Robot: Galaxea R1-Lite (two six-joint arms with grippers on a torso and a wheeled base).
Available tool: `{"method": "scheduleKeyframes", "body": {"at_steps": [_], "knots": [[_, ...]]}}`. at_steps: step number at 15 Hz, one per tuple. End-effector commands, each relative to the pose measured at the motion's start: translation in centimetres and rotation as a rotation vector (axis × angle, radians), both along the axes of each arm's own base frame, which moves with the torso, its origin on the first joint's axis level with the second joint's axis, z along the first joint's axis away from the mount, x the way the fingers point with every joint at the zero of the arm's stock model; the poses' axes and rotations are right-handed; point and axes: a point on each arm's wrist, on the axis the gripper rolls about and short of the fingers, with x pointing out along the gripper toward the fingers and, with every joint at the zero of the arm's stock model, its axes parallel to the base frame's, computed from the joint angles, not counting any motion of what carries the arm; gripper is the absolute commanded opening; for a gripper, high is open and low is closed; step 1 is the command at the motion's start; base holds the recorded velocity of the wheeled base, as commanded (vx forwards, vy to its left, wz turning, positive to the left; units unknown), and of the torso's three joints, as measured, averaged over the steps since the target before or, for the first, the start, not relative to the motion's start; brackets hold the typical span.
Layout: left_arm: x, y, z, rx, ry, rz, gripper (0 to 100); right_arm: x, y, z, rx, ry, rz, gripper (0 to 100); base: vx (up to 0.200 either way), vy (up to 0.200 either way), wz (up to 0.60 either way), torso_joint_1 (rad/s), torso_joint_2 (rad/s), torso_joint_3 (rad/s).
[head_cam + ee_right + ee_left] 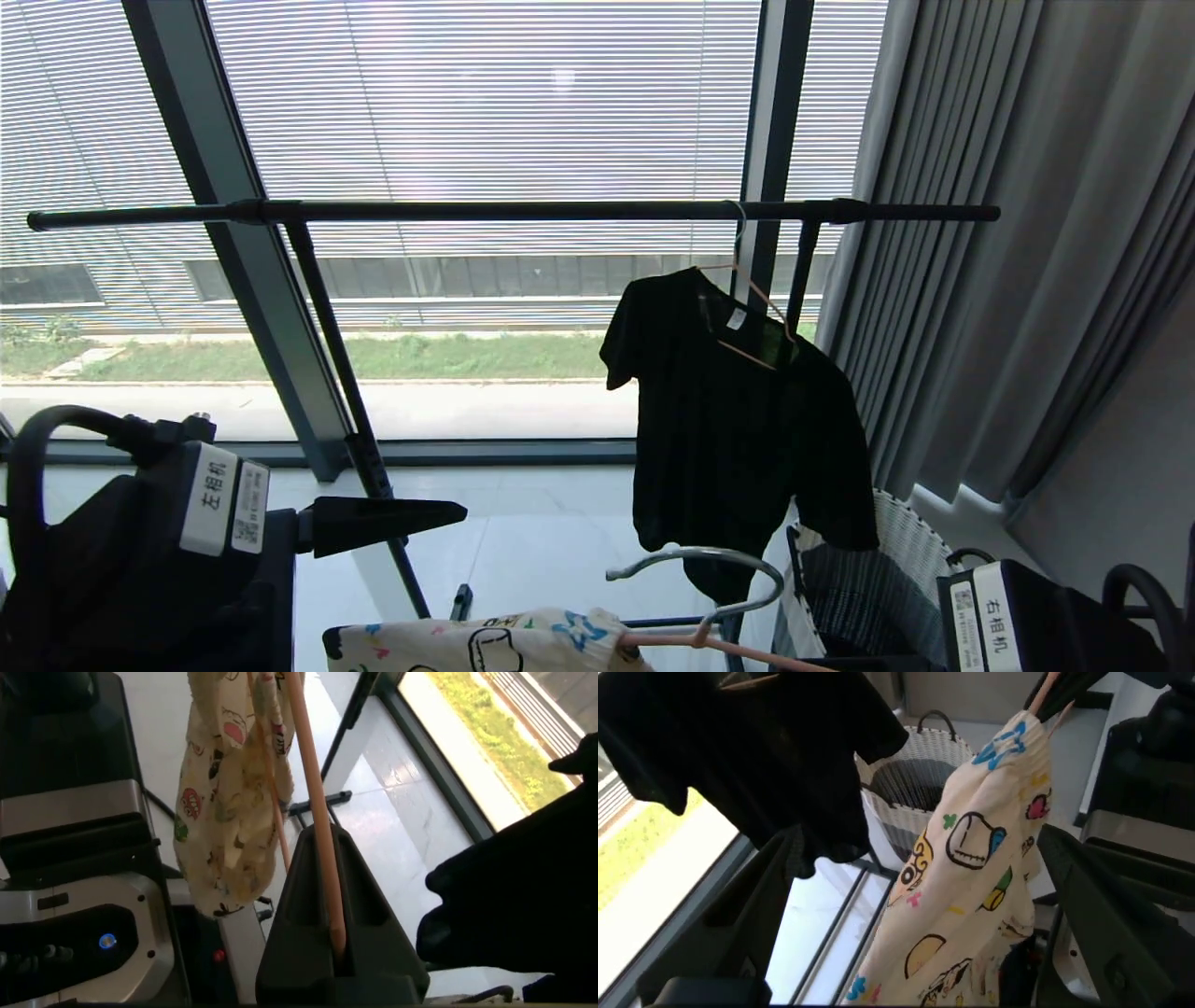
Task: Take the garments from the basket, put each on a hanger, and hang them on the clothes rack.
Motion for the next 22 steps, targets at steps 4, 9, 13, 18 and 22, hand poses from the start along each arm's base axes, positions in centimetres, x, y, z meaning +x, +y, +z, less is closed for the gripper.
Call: {"method": "scheduleKeyframes", "body": {"at_steps": [4, 9, 13, 18, 22], "knots": [[0.6, -1.2, -1.3, 0.054, 0.059, -0.028, 100, -0.5, 1.8, 0.3, -0.003, 0.001, 0.062, 0, 0.000, 0.000, 0.00, 0.000, 0.00, 0.000], [0.6, -1.1, -2.0, 0.086, 0.057, -0.017, 100, -0.6, 3.6, 0.9, 0.009, -0.005, 0.102, 0, 0.000, 0.000, 0.00, 0.000, 0.00, 0.000], [0.6, -1.1, -2.1, 0.092, 0.052, -0.022, 0, -0.5, 3.8, 1.1, 0.016, -0.009, 0.102, 0, 0.000, 0.000, 0.00, 0.000, 0.00, 0.000], [0.0, -1.4, -2.2, 0.092, 0.049, -0.057, 0, -0.4, 3.8, 0.9, 0.000, -0.022, 0.061, 100, 0.000, 0.000, 0.00, 0.000, 0.00, 0.000], [0.0, -1.1, -2.8, 0.123, 0.053, 0.005, 0, -0.1, 3.5, 0.7, -0.027, -0.064, -0.067, 100, 0.000, 0.000, 0.00, 0.000, 0.00, 0.000]]}}
